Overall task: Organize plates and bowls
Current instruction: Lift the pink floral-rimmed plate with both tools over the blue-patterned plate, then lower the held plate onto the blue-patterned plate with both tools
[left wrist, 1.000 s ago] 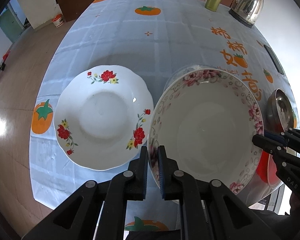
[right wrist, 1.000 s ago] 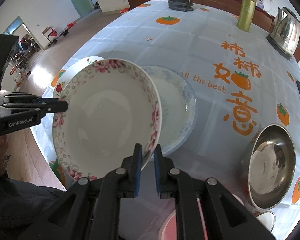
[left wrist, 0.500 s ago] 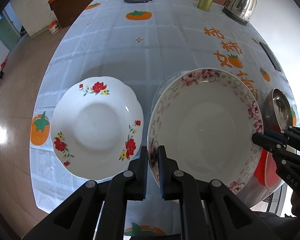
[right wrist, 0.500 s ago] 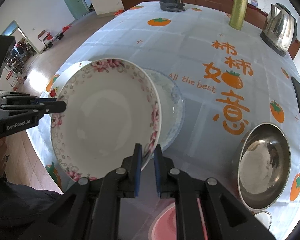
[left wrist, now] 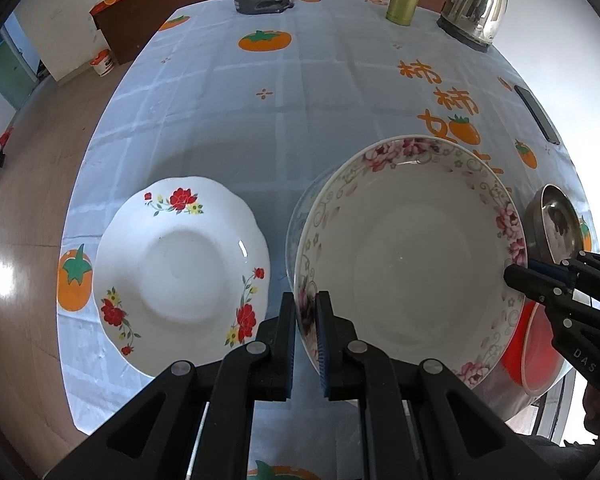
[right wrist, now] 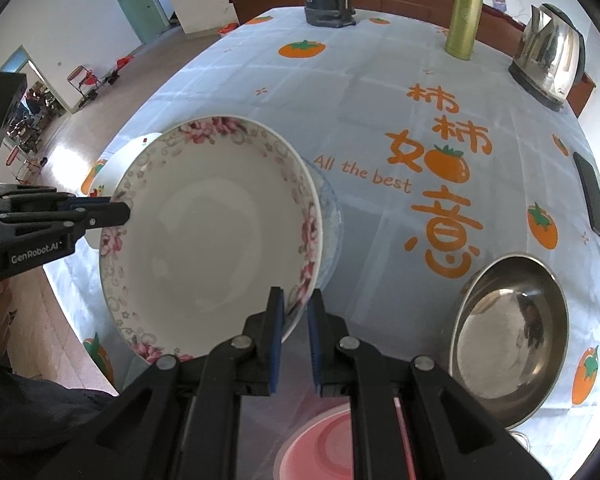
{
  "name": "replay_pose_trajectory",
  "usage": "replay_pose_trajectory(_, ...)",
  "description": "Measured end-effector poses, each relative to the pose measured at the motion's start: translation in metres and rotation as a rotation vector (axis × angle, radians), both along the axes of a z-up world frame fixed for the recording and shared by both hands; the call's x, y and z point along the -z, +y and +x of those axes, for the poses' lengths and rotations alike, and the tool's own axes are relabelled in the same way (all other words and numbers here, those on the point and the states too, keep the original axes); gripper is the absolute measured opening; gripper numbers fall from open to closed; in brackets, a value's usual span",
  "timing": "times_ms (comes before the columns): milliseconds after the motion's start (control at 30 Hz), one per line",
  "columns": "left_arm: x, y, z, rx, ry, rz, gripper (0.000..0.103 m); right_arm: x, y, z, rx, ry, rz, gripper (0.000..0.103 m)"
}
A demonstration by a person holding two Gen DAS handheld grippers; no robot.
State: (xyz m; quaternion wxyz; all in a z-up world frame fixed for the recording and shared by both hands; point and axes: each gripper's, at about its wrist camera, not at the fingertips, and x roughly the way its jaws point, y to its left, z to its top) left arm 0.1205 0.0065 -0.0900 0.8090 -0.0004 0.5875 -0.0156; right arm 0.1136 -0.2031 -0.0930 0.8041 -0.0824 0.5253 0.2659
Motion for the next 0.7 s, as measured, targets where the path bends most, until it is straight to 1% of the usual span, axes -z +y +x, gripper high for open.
replay_pose_trajectory(700,-0.0001,-0.0065,0.0092,-0.01,-0.016,0.0,0.01,0.001,-0.0059,0.009,0.023,-0.006,-0.011,0.011)
